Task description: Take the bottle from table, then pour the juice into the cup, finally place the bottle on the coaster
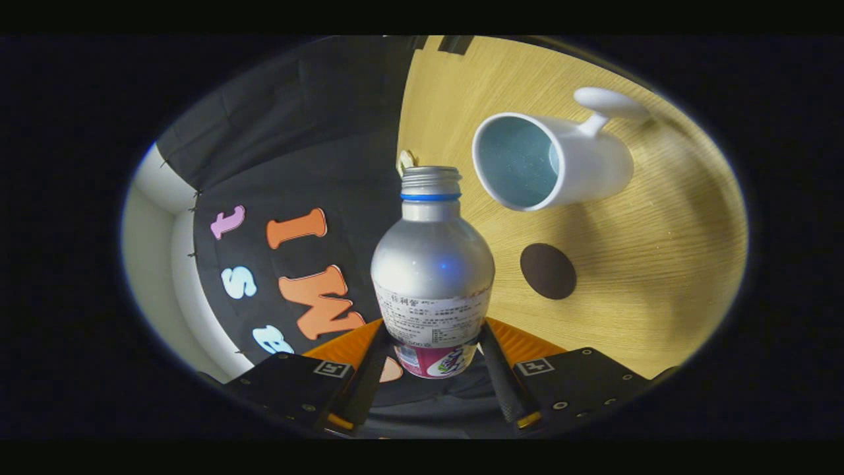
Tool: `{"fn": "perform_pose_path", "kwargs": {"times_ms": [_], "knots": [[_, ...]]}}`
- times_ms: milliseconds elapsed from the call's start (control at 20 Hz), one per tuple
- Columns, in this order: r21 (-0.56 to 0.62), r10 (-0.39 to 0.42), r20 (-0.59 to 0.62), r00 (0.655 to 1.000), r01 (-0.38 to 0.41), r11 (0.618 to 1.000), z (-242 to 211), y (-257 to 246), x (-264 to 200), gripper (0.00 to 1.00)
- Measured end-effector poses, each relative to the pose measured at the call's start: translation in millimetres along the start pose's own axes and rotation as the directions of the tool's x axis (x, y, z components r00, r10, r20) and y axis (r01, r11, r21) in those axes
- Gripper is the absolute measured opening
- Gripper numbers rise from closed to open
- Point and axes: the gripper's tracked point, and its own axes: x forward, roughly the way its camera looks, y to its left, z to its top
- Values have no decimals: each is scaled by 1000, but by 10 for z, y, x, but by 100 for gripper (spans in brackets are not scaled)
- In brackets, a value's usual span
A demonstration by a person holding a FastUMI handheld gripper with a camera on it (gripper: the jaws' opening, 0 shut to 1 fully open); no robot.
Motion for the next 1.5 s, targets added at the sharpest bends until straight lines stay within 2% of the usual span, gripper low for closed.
{"fn": "perform_pose_path", "kwargs": {"times_ms": [900, 1500], "knots": [[158, -12, -20, 1000, 15, 987, 8, 43, 14, 76], [185, -36, -21, 999, 39, 982, 31, 44, 59, 76]]}}
